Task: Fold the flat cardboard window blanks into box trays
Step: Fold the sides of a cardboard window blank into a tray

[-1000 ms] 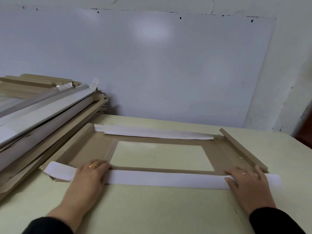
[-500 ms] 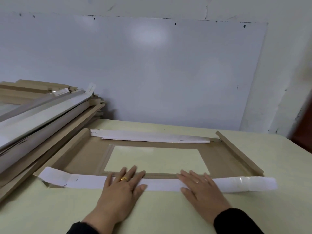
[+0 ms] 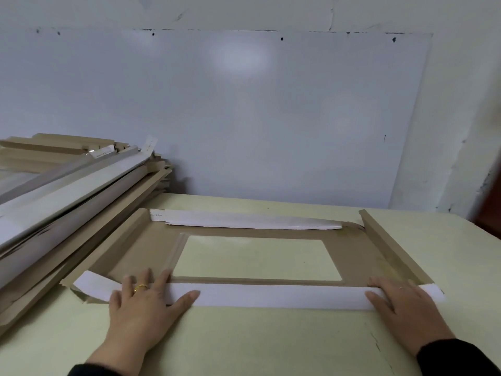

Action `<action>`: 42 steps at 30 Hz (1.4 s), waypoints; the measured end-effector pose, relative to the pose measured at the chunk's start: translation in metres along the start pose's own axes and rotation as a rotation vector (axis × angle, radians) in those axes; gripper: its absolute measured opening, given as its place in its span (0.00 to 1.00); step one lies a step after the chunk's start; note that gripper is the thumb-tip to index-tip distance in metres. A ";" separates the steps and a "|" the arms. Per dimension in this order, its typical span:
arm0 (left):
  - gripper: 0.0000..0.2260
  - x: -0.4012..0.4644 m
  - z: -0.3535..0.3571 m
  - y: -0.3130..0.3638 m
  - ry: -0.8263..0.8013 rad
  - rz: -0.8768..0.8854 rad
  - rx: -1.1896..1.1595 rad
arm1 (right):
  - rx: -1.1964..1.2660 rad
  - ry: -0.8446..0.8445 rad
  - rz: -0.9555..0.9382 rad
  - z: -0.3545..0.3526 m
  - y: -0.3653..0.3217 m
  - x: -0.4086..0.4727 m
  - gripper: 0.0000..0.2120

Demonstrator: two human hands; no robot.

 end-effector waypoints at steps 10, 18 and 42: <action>0.28 0.006 -0.005 0.005 0.100 0.117 -0.151 | -0.020 0.255 0.068 -0.037 0.027 -0.017 0.12; 0.22 -0.010 -0.013 0.043 0.235 0.331 -0.255 | 0.017 0.121 0.169 -0.040 0.025 -0.025 0.19; 0.11 -0.067 0.019 0.118 -0.031 0.726 -0.299 | 0.315 -0.085 -0.498 -0.071 -0.165 -0.079 0.25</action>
Point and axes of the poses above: each hand's wrist, its own x-axis towards the middle knuckle, its own z-axis out of the palm, y = z × x, the point moved 9 cm from there along x, towards the middle knuckle, and after that the axes turned 12 degrees about -x, right-handed, at the moved point
